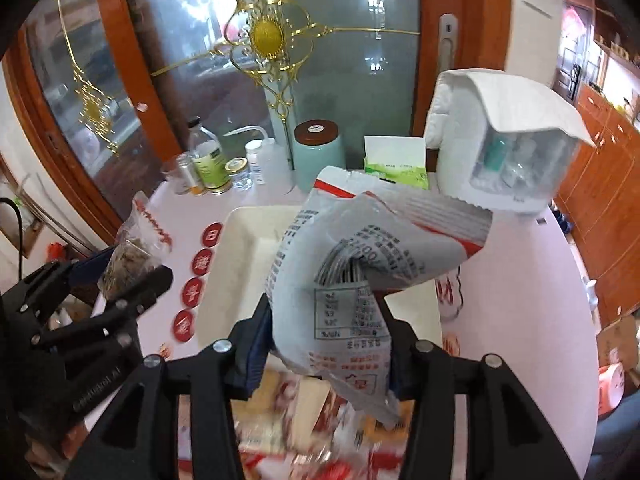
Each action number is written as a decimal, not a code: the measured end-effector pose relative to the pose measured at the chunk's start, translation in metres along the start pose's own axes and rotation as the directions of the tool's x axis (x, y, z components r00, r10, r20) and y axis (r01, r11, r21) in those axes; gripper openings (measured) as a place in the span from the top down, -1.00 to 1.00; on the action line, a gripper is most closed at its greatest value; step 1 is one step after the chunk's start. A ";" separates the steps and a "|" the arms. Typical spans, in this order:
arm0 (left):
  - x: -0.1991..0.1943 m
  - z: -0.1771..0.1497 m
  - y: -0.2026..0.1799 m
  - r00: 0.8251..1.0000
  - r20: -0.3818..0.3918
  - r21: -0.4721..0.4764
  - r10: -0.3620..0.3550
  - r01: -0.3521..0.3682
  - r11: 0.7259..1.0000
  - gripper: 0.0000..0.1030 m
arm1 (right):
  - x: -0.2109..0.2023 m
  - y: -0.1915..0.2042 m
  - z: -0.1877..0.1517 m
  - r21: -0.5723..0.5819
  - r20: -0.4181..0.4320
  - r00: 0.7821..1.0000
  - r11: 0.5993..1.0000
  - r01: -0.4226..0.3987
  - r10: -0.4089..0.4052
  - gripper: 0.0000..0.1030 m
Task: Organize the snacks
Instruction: 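Carry both bags into the white tray and open both tools, then grasp the orange-and-white bar with the left tool while the right grasps the pale blue packet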
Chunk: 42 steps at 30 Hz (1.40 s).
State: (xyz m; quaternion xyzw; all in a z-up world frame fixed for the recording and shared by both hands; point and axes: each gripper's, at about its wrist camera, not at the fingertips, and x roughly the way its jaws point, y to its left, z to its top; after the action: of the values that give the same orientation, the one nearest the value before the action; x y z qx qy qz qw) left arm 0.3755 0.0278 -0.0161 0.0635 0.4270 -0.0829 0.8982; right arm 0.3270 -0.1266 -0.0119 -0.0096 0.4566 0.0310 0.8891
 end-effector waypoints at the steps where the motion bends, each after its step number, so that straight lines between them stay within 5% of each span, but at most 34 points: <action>1: 0.011 0.003 0.002 1.000 -0.011 0.003 0.023 -0.023 1.000 -0.73 | 0.016 0.003 0.001 -0.017 -0.010 0.999 0.999 0.049 -0.050 -0.18; 4: 0.032 0.000 0.010 0.997 -0.040 0.001 0.064 -0.064 0.998 -0.82 | 0.047 -0.006 0.000 -0.007 -0.078 0.995 0.998 0.069 -0.069 -0.42; 8: 0.050 -0.016 0.023 0.996 -0.082 -0.052 -0.016 0.012 0.999 -0.82 | 0.048 -0.009 -0.009 0.053 -0.046 0.999 0.999 0.006 -0.003 -0.91; 15: 0.014 -0.030 0.013 0.999 0.038 0.064 -0.020 0.017 0.998 -0.82 | 0.013 0.014 -0.034 -0.048 0.050 0.997 0.997 0.058 -0.055 -0.92; 21: -0.028 -0.043 0.009 0.994 0.062 0.056 -0.091 0.088 0.995 -0.82 | -0.031 0.031 -0.057 -0.083 0.133 0.990 0.995 0.061 -0.050 -0.91; 28: -0.084 -0.064 -0.005 0.987 0.143 0.100 -0.073 0.059 0.993 -0.82 | -0.082 0.026 -0.091 0.013 0.154 0.988 1.000 -0.005 0.003 -0.91; 34: -0.140 -0.087 -0.021 0.978 0.164 0.099 -0.132 0.117 0.988 -0.82 | -0.135 -0.006 -0.134 0.129 0.186 0.983 0.991 -0.036 0.012 -0.91; 42: -0.190 -0.138 -0.053 0.981 0.168 0.033 -0.095 0.091 0.995 -0.87 | -0.177 -0.071 -0.191 0.069 0.195 0.981 0.997 -0.033 0.019 -0.91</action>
State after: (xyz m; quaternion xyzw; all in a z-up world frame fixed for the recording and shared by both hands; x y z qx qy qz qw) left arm 0.1420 0.0193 0.0429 0.0477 0.3506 -0.1353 0.9255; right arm 0.0736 -0.2144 0.0203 0.0312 0.3684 0.0268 0.9288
